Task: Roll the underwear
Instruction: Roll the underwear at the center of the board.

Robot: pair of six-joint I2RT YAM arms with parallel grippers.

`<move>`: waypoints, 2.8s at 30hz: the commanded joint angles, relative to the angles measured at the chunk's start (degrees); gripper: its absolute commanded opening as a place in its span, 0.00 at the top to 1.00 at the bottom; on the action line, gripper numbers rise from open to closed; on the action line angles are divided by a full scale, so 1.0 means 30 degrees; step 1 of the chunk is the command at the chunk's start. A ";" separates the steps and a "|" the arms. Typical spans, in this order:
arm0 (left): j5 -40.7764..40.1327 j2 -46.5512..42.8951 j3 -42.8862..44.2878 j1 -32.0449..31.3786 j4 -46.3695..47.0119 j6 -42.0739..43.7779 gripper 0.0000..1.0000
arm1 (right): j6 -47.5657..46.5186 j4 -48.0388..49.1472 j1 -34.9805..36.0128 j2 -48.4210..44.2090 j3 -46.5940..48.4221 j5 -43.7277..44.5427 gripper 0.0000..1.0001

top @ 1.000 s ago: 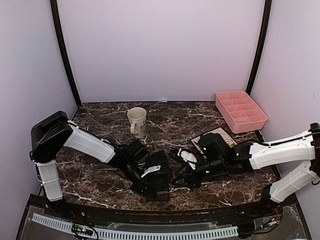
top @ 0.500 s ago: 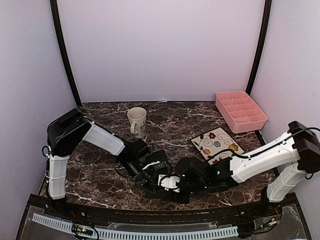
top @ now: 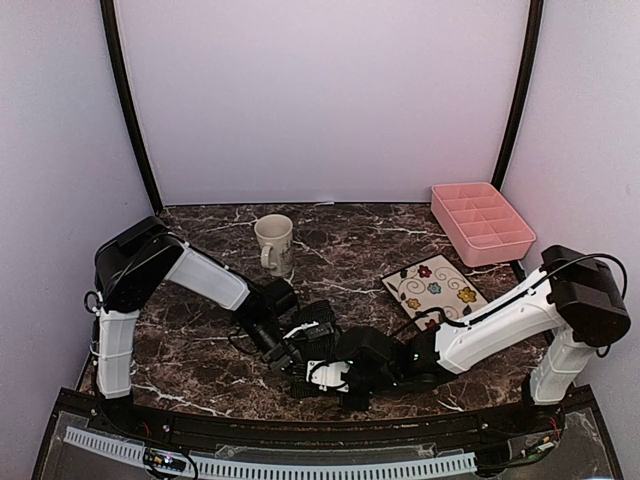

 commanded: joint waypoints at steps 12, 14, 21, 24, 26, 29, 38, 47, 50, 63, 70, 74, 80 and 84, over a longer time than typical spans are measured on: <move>-1.2857 -1.1484 -0.4994 0.1717 0.4742 -0.2430 0.25 | 0.4794 -0.2643 -0.2063 0.0728 0.1639 -0.7176 1.00; -1.5238 -1.3672 -0.5734 0.1774 0.5162 -0.2685 0.22 | 0.5346 -0.3172 -0.2692 0.1223 0.2080 -0.8570 1.00; -2.4453 -2.1165 -0.9265 0.1786 0.8164 -0.6442 0.01 | 0.7164 -0.4423 -0.4593 0.3115 0.3797 -1.3886 1.00; -2.1964 -2.2595 -0.9810 0.1760 0.7678 -0.4632 0.01 | 0.8030 -0.4172 -0.5270 0.3967 0.4184 -1.5775 1.00; -2.0936 -2.3141 -1.0309 0.1694 0.7282 -0.4857 0.01 | 0.8490 -0.4206 -0.5655 0.4641 0.4530 -1.6643 1.00; -2.0322 -2.3878 -1.1633 0.0133 0.7142 -0.3831 0.01 | 0.9135 -0.4326 -0.6190 0.5564 0.4994 -1.7769 1.00; -1.9109 -2.0823 -1.1821 -0.4166 0.7793 0.0986 0.05 | 0.9920 -0.4859 -0.6965 0.7363 0.5688 -1.9305 1.00; -1.9087 -1.5524 -1.0699 -0.5767 1.0752 0.2765 0.23 | 0.8867 -0.6304 -0.7200 0.7988 0.6057 -1.9097 1.00; -1.8559 -1.4054 -1.0210 -0.5848 1.1549 0.2662 0.26 | 0.8759 -0.6360 -0.7298 0.7987 0.6129 -1.8851 0.99; -1.6374 -1.0798 -0.8835 -0.5799 0.9994 -0.1200 0.87 | 0.8534 -0.5614 -0.7764 0.5998 0.5219 -1.6718 0.82; -1.2181 -0.9000 -0.8071 -0.4050 0.9000 -0.3503 0.96 | 0.7803 -0.5256 -0.8159 0.2785 0.3103 -1.2681 0.65; -0.9512 -0.7522 -0.7175 -0.2919 0.8702 -0.4034 0.96 | 0.6962 -0.5531 -0.8187 0.0255 0.1756 -1.0185 0.63; -0.6771 -0.5151 -0.6124 -0.1601 0.8249 -0.4666 0.97 | 0.6238 -0.3226 -0.8063 -0.6877 -0.1276 -0.4611 0.43; -0.6285 -0.3995 -0.5656 -0.1010 0.7871 -0.4506 0.97 | 0.7345 -0.1052 -0.8055 -0.9917 -0.2796 -0.0613 0.01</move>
